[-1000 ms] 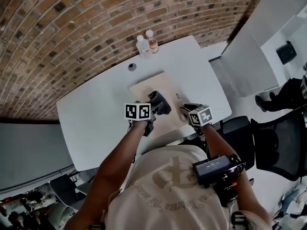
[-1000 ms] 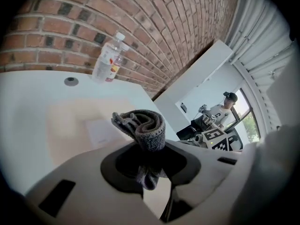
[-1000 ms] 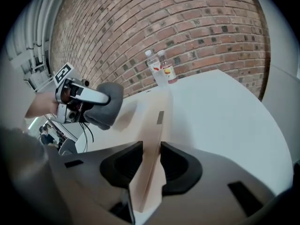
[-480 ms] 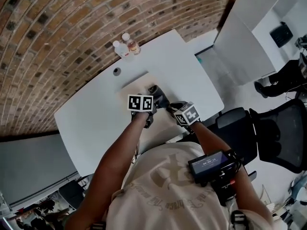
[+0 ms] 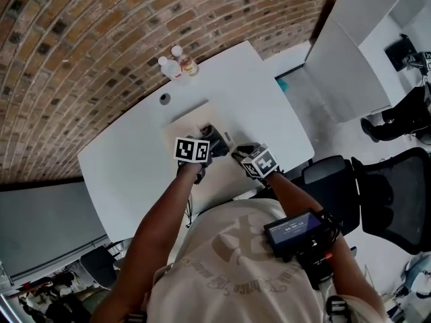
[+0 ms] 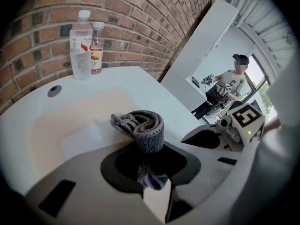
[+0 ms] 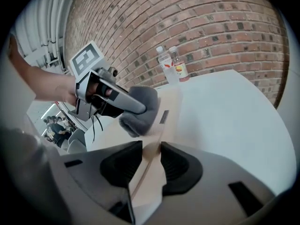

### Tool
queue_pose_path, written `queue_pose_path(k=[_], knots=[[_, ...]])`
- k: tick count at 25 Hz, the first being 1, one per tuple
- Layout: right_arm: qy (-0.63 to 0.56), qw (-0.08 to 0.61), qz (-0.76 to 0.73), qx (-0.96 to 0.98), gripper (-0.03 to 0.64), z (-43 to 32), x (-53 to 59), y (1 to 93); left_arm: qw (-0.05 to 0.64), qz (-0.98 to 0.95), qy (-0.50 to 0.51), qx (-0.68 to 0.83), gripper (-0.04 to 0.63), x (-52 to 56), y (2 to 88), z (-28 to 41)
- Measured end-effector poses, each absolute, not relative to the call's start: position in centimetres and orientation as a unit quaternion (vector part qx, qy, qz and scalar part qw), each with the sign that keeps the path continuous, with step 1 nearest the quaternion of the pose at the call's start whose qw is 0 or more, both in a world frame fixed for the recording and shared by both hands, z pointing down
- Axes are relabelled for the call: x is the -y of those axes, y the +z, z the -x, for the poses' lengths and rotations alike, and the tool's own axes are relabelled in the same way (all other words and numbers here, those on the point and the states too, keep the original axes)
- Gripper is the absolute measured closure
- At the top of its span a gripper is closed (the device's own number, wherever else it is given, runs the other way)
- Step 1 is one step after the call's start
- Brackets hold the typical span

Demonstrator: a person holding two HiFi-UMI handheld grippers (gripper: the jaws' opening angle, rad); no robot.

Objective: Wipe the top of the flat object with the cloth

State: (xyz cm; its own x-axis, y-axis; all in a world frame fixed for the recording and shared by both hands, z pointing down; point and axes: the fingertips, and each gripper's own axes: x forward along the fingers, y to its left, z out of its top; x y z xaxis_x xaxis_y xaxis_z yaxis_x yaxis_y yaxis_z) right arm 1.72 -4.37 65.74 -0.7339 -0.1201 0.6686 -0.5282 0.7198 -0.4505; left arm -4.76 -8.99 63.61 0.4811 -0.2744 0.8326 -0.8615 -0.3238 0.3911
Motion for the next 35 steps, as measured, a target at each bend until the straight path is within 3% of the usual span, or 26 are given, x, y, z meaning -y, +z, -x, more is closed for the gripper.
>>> queue_pose_path(k=[15,29,35], knots=[[0.323,0.313,-0.177,0.875,0.482,-1.7,4.4,65.8,0.452,-0.683,0.311,0.482,0.491,3.1,63.3,16.5],[0.349,0.298,-0.17,0.872,0.482,-1.8,4.6,65.6,0.513,-0.606,0.208,0.571,0.489,-1.3,63.1,21.9],[0.373,0.281,-0.158,0.87,0.482,-2.0,5.5,64.9,0.518,-0.606,0.168,0.58,0.489,-2.1,61.3,21.2]])
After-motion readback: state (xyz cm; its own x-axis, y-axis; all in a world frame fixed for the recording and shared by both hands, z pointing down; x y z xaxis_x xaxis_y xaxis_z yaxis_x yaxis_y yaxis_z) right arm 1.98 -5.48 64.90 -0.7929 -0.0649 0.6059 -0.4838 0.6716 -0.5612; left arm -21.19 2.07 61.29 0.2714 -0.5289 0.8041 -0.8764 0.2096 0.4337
